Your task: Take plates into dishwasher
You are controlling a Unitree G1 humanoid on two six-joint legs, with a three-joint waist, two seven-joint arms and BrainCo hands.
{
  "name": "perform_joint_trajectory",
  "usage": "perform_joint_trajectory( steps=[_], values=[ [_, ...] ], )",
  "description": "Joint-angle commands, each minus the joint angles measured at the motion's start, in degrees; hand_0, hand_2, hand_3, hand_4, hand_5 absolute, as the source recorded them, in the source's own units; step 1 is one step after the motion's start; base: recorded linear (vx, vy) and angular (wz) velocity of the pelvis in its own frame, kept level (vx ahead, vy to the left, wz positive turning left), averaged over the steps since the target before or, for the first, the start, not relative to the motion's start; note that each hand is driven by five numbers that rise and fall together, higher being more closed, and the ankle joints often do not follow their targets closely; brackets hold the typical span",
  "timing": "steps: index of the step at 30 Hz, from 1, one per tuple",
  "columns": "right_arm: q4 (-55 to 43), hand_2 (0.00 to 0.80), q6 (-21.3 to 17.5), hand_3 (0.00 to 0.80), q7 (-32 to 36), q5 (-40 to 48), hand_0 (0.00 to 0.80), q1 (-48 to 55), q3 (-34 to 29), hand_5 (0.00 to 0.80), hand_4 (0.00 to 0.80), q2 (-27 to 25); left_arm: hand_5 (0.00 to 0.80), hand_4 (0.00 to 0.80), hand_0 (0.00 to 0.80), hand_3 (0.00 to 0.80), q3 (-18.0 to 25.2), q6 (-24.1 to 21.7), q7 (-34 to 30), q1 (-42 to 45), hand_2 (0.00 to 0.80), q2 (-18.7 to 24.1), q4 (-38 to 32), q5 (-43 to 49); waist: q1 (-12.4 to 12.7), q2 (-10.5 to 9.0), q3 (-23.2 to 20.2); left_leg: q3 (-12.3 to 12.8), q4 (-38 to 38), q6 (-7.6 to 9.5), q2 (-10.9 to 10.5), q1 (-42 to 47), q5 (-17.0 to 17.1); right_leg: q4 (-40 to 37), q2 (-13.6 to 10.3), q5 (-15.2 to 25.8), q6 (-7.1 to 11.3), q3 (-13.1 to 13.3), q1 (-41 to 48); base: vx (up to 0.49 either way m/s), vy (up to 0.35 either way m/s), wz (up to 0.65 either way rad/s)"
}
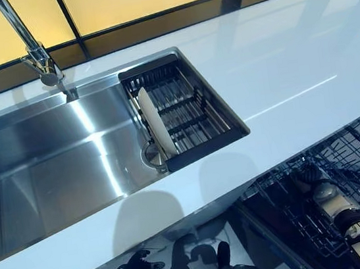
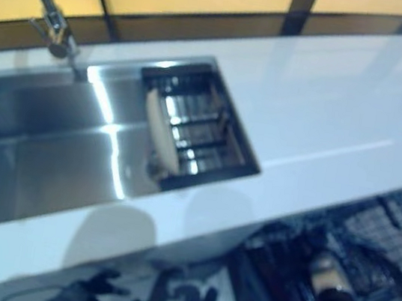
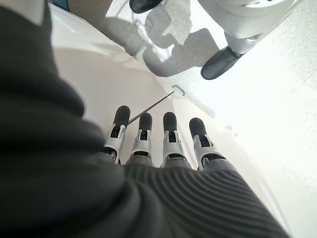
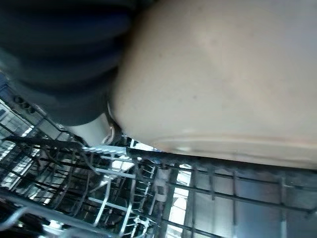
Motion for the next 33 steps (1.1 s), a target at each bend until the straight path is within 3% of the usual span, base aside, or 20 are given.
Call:
perform_joint_trajectory(
  steps=[1,29,30,33],
  values=[
    [5.2,0.800,0.7,0.800,2.6,-0.3,0.800,1.3,2.6,0.800,0.800,2.5,0.000,0.000,0.000,0.000,-0.7,-1.8,-0.1,-4.9,0.000,0.4,3.2,1.0,1.3,-1.08,0.7,0.4,-1.5,-0.49,-0.1,-3.6,6.1,2.9,-1.5,-4.5,3.28,1.9,2.7,0.000,0.000,0.00],
    [6.5,0.800,1.9,0.800,4.2,-0.8,0.800,1.3,3.0,0.800,0.800,3.4,0.000,0.000,0.000,0.000,-0.4,-2.0,-0.3,-5.5,0.000,0.3,4.4,1.6,1.5,-1.41,0.3,0.3,-1.6,-0.22,-0.3,-3.0,6.0,2.5,-1.4,-4.4,3.28,2.0,3.4,0.000,0.000,0.00],
    [6.5,0.787,1.9,0.787,4.1,-0.7,0.787,1.4,3.0,0.787,0.787,3.4,0.000,0.000,0.000,0.000,-0.4,-2.0,-0.3,-5.4,0.000,0.3,4.4,1.6,1.5,-1.43,0.3,0.3,-1.6,-0.21,-0.3,-3.0,6.0,2.5,-1.4,-4.4,3.29,2.0,3.4,0.000,0.000,0.00],
    [6.0,0.464,1.8,0.464,3.9,-1.0,0.464,1.7,2.9,0.464,0.464,3.3,0.000,0.000,0.000,0.000,-0.3,-2.0,-0.5,-5.3,0.000,0.3,4.4,1.6,1.5,-1.53,0.1,0.4,-1.6,-0.17,-0.3,-2.8,5.9,2.6,-1.4,-4.4,3.32,2.1,3.5,0.000,0.000,0.00]
  ],
)
